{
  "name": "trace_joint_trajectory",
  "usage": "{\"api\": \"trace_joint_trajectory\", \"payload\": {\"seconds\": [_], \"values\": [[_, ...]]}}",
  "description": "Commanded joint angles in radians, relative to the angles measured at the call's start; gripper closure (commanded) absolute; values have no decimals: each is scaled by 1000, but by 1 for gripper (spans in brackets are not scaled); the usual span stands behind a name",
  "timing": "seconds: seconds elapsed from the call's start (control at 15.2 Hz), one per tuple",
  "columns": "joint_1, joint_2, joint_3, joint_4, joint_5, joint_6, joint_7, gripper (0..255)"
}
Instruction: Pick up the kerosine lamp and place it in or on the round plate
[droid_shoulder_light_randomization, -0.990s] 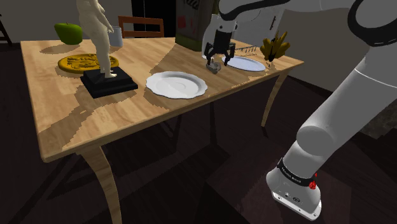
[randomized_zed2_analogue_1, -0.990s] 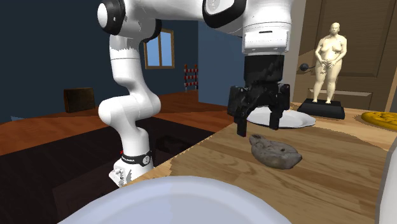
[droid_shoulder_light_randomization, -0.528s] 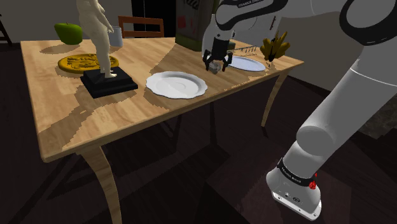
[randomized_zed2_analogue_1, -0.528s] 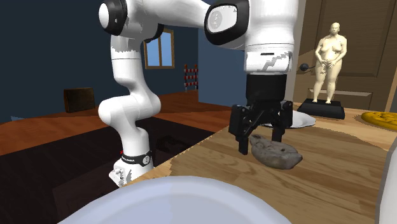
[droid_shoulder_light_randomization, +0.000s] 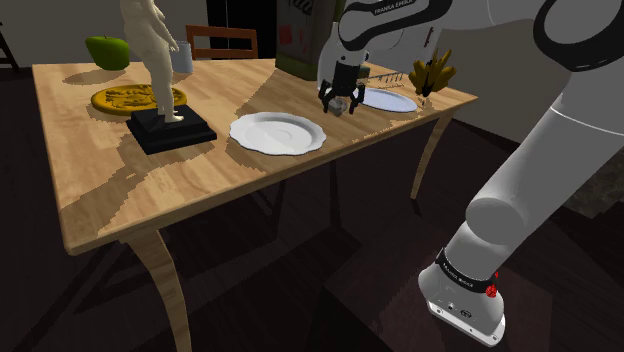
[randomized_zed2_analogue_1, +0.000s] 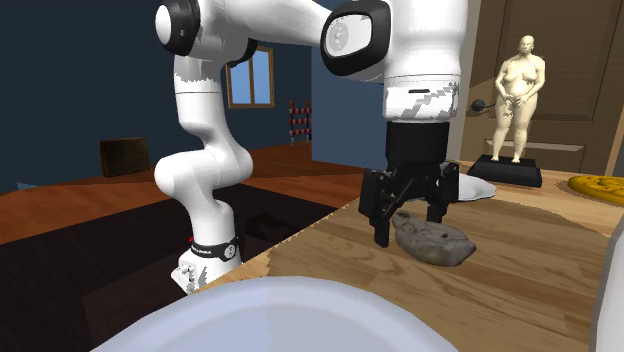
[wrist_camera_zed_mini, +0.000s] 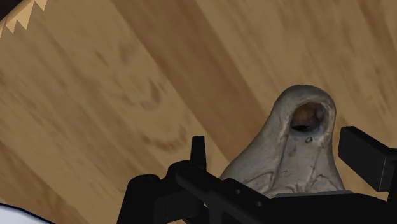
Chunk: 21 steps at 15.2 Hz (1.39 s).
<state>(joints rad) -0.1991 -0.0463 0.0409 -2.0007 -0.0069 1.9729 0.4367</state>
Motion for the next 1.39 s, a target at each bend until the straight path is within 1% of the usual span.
{"api": "trace_joint_trajectory", "payload": {"seconds": [0.0,0.59,1.32], "values": [[0,0,0,0,0,0,0,255],[0,0,0,0,0,0,0,255],[0,-18,-1,128,1,-146,-2,255]]}}
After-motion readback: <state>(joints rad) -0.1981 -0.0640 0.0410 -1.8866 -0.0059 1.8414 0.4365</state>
